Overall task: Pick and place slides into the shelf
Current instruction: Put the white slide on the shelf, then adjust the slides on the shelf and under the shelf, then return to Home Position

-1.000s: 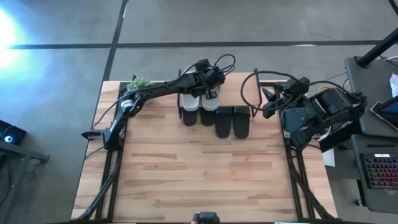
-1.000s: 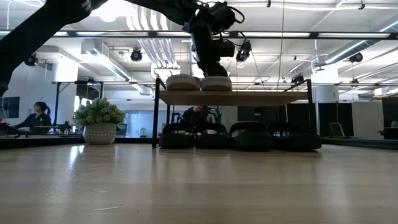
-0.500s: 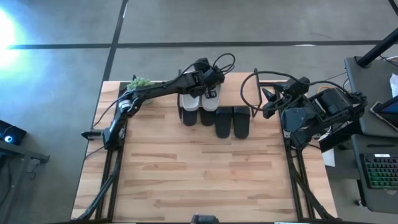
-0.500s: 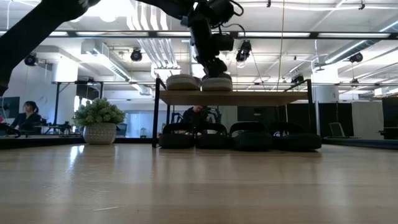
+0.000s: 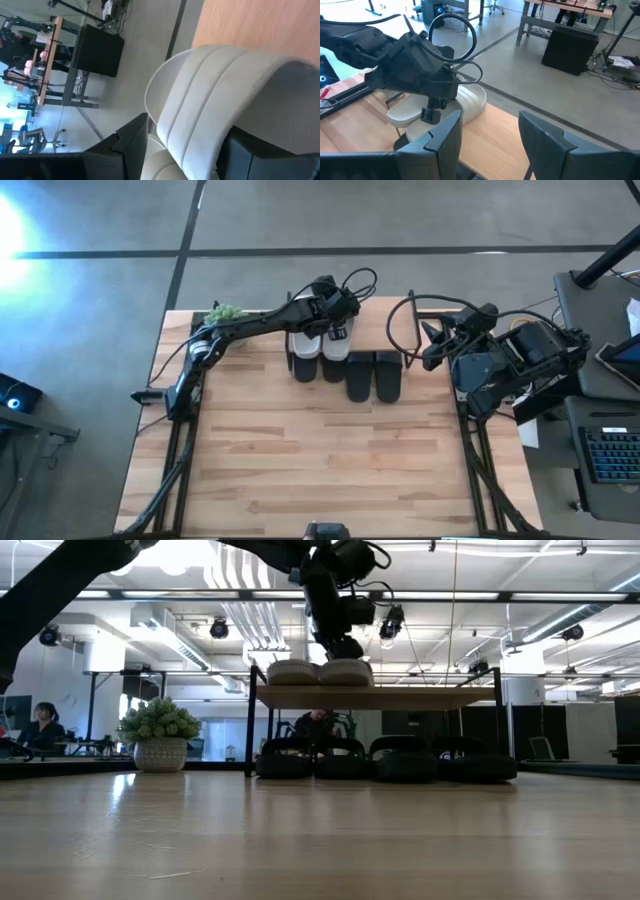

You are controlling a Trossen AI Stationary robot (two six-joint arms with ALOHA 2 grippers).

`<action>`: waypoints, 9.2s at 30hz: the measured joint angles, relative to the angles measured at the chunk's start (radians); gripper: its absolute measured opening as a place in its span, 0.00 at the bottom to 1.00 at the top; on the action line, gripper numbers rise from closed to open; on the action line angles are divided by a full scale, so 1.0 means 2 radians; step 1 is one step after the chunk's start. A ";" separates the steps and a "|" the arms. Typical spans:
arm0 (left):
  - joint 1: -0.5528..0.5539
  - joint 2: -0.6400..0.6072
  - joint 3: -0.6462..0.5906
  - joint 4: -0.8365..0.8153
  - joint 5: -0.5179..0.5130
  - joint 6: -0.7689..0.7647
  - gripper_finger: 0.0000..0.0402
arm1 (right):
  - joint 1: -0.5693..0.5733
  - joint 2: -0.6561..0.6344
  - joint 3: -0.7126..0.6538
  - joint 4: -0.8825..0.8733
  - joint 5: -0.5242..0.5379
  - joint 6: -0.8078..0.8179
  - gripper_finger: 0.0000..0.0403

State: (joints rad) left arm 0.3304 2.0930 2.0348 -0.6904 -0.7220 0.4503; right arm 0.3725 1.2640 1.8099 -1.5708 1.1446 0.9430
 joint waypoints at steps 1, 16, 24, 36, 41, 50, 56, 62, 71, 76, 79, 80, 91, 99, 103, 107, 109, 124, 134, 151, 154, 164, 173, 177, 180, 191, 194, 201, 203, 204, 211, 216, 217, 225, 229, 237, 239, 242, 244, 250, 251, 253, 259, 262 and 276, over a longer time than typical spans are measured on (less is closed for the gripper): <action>0.001 0.000 0.000 0.000 0.002 -0.001 0.44 | 0.000 0.000 0.000 0.000 0.000 0.001 0.46; 0.013 -0.001 0.005 -0.052 0.067 -0.088 0.44 | 0.000 0.000 0.000 0.002 -0.013 0.009 0.46; 0.011 -0.015 0.006 -0.052 0.069 -0.088 0.44 | 0.000 0.000 -0.007 0.003 -0.018 0.021 0.46; -0.008 -0.089 0.008 -0.072 0.148 -0.153 0.44 | -0.004 -0.001 -0.038 0.000 -0.061 0.090 0.46; -0.013 -0.125 0.002 -0.085 0.272 -0.225 0.44 | -0.012 -0.004 -0.042 0.000 -0.091 0.116 0.46; -0.016 -0.150 -0.023 -0.121 0.294 -0.226 0.44 | -0.014 -0.002 -0.047 0.000 -0.099 0.148 0.46; -0.016 -0.159 -0.024 -0.164 0.403 -0.249 0.44 | -0.032 -0.002 -0.060 0.000 -0.165 0.192 0.46; -0.016 -0.175 -0.025 -0.204 0.423 -0.249 0.44 | -0.075 0.009 -0.114 0.022 -0.259 0.211 0.46; -0.016 -0.208 -0.036 -0.304 0.394 -0.242 0.20 | -0.105 0.014 -0.192 0.187 -0.323 0.129 0.16; -0.015 -0.255 -0.079 -0.300 0.341 -0.240 0.02 | -0.148 0.018 -0.246 0.306 -0.383 0.086 0.03; -0.015 -0.283 -0.115 -0.300 0.314 -0.259 0.02 | -0.176 0.029 -0.278 0.378 -0.426 0.057 0.03; -0.015 -0.292 -0.129 -0.298 0.307 -0.266 0.02 | -0.183 0.033 -0.287 0.399 -0.434 0.049 0.03; -0.015 -0.380 -0.268 -0.209 0.299 -0.318 0.00 | -0.243 0.103 -0.296 0.466 -0.492 -0.005 0.03; -0.015 -0.390 -0.294 -0.197 0.303 -0.327 0.00 | -0.266 0.151 -0.269 0.488 -0.482 -0.033 0.03; -0.015 -0.390 -0.295 -0.195 0.304 -0.317 0.00 | -0.276 0.166 -0.252 0.485 -0.482 -0.047 0.03; -0.015 -0.390 -0.296 -0.195 0.304 -0.314 0.00 | -0.279 0.171 -0.242 0.458 -0.481 -0.049 0.03; -0.015 -0.390 -0.297 -0.194 0.306 -0.311 0.00 | -0.279 0.169 -0.241 0.442 -0.480 -0.050 0.03; -0.015 -0.389 -0.324 -0.156 0.306 -0.286 0.00 | -0.190 0.136 -0.316 0.363 -0.584 0.070 0.03; -0.015 -0.389 -0.327 -0.156 0.306 -0.285 0.00 | -0.150 0.138 -0.431 0.495 -0.526 0.218 0.03; -0.015 -0.389 -0.327 -0.142 0.292 -0.256 0.00 | -0.148 0.172 -0.484 0.605 -0.491 0.274 0.03; -0.015 -0.389 -0.327 -0.134 0.291 -0.256 0.00 | -0.148 0.196 -0.483 0.631 -0.487 0.272 0.03; -0.015 -0.389 -0.327 -0.134 0.291 -0.256 0.00 | -0.148 0.207 -0.476 0.629 -0.407 0.274 0.03; -0.015 -0.389 -0.327 -0.130 0.291 -0.256 0.00 | -0.165 0.207 -0.476 0.608 -0.353 0.265 0.03; -0.015 -0.389 -0.327 -0.130 0.291 -0.256 0.00 | -0.179 0.218 -0.476 0.613 -0.363 0.247 0.03; -0.015 -0.389 -0.327 -0.130 0.291 -0.256 0.00 | -0.188 0.227 -0.476 0.630 -0.367 0.212 0.03; -0.015 -0.389 -0.327 -0.130 0.291 -0.257 0.00 | -0.203 0.227 -0.476 0.642 -0.340 0.178 0.03; -0.015 -0.389 -0.327 -0.130 0.291 -0.257 0.00 | -0.203 0.227 -0.476 0.645 -0.340 0.171 0.03; -0.015 -0.389 -0.327 -0.130 0.291 -0.257 0.00 | -0.182 0.208 -0.476 0.645 -0.357 0.151 0.03; -0.015 -0.389 -0.327 -0.130 0.291 -0.257 0.00 | -0.170 0.195 -0.476 0.643 -0.340 0.147 0.03; -0.015 -0.389 -0.327 -0.130 0.291 -0.257 0.00 | -0.164 0.186 -0.476 0.639 -0.334 0.147 0.03; -0.015 -0.389 -0.327 -0.130 0.291 -0.258 0.00 | -0.113 0.122 -0.476 0.482 -0.316 0.248 0.03; -0.015 -0.389 -0.327 -0.130 0.291 -0.257 0.00 | -0.083 0.096 -0.481 0.397 -0.357 0.331 0.03; -0.015 -0.389 -0.327 -0.130 0.291 -0.257 0.00 | -0.081 0.095 -0.484 0.399 -0.366 0.333 0.03; -0.015 -0.389 -0.327 -0.126 0.291 -0.257 0.00 | -0.081 0.128 -0.519 0.477 -0.409 0.348 0.03; -0.015 -0.389 -0.327 -0.127 0.291 -0.257 0.00 | -0.084 0.144 -0.519 0.467 -0.367 0.368 0.03; -0.015 -0.389 -0.327 -0.131 0.291 -0.257 0.00 | -0.111 0.179 -0.520 0.447 -0.333 0.353 0.03; -0.015 -0.389 -0.327 -0.131 0.291 -0.257 0.00 | -0.119 0.185 -0.520 0.449 -0.322 0.349 0.03; -0.015 -0.389 -0.327 -0.131 0.291 -0.256 0.00 | -0.131 0.187 -0.519 0.450 -0.306 0.342 0.03; -0.015 -0.389 -0.327 -0.131 0.291 -0.256 0.00 | -0.138 0.185 -0.518 0.450 -0.296 0.332 0.03; -0.015 -0.389 -0.327 -0.131 0.291 -0.256 0.00 | -0.155 0.180 -0.518 0.460 -0.257 0.310 0.03; -0.015 -0.389 -0.327 -0.131 0.291 -0.256 0.00 | -0.159 0.180 -0.518 0.467 -0.257 0.301 0.03; -0.015 -0.389 -0.327 -0.131 0.291 -0.256 0.00 | -0.165 0.180 -0.518 0.487 -0.258 0.277 0.03; -0.015 -0.389 -0.327 -0.131 0.291 -0.256 0.00 | -0.177 0.180 -0.518 0.529 -0.261 0.218 0.03; -0.014 -0.389 -0.327 -0.131 0.291 -0.257 0.00 | -0.178 0.176 -0.518 0.520 -0.270 0.221 0.03; -0.014 -0.383 -0.327 -0.118 0.291 -0.263 0.00 | -0.075 -0.024 -0.527 0.509 -0.358 0.193 0.03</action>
State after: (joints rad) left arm 0.3018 1.3272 1.3802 -0.9258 -0.1398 -0.0748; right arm 0.2218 1.2167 0.7561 -0.5518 0.4294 1.3293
